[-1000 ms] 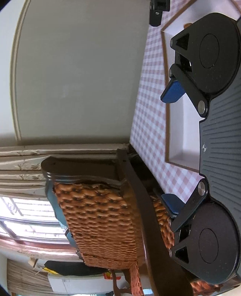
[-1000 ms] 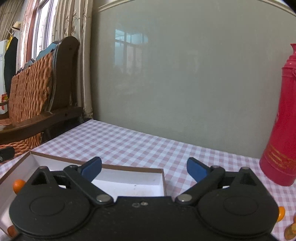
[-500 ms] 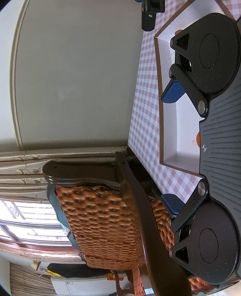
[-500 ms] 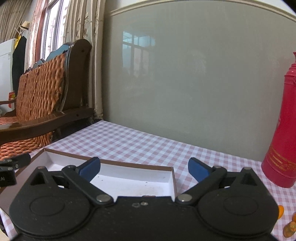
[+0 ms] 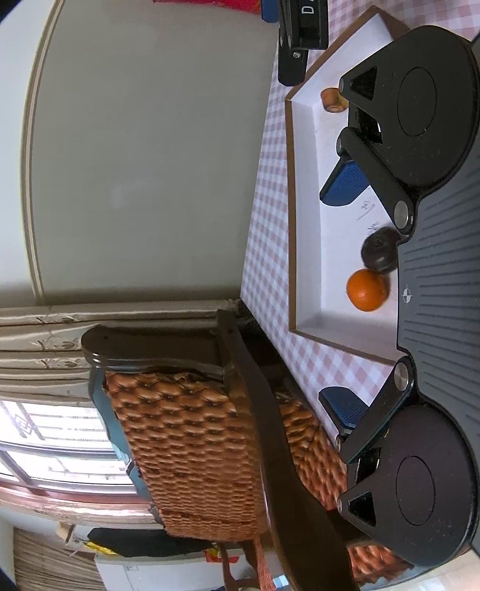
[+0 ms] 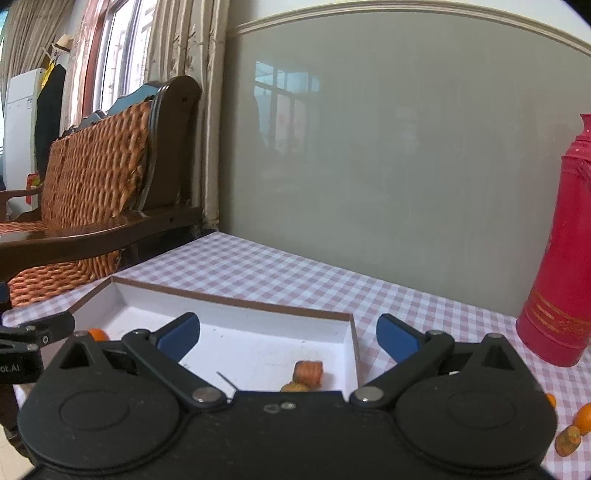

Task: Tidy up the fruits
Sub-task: 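Withdraw both open tools from the tray toward the remaining fruits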

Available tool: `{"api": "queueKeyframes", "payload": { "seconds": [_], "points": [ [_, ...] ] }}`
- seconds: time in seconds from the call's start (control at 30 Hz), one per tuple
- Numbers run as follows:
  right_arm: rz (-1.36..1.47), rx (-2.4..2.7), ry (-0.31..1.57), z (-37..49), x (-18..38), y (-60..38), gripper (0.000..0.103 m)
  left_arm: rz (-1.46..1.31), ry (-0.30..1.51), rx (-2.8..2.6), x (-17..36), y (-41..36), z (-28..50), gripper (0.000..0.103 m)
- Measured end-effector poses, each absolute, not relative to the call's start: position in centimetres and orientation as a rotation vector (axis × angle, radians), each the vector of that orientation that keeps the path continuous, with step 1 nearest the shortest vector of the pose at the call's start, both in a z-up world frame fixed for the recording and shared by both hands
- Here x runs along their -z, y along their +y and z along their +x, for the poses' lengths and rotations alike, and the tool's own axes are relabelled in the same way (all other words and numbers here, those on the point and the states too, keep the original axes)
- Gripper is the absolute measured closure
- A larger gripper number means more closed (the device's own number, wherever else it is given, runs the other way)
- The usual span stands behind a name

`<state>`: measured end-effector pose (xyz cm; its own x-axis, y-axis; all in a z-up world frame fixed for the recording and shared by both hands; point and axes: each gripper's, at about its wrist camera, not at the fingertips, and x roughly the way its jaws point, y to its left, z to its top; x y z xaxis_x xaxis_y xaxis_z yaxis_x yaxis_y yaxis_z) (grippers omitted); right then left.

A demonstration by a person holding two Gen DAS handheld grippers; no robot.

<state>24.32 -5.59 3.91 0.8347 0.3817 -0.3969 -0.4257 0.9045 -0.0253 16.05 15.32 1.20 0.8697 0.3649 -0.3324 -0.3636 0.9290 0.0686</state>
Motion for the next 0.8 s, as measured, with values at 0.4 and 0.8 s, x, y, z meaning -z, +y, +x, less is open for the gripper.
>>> {"api": "queueKeyframes", "payload": {
  "seconds": [0.4,0.8],
  "points": [
    [-0.117,-0.426,0.356,19.6,-4.7,-7.5,0.006,0.042,0.326,-0.351,-1.5,13.4,11.5,0.000],
    [-0.075,-0.386,0.360,16.2,-4.8,-11.0,0.006,0.057,0.323,-0.281,-1.7,11.4,10.0,0.000]
  ]
}}
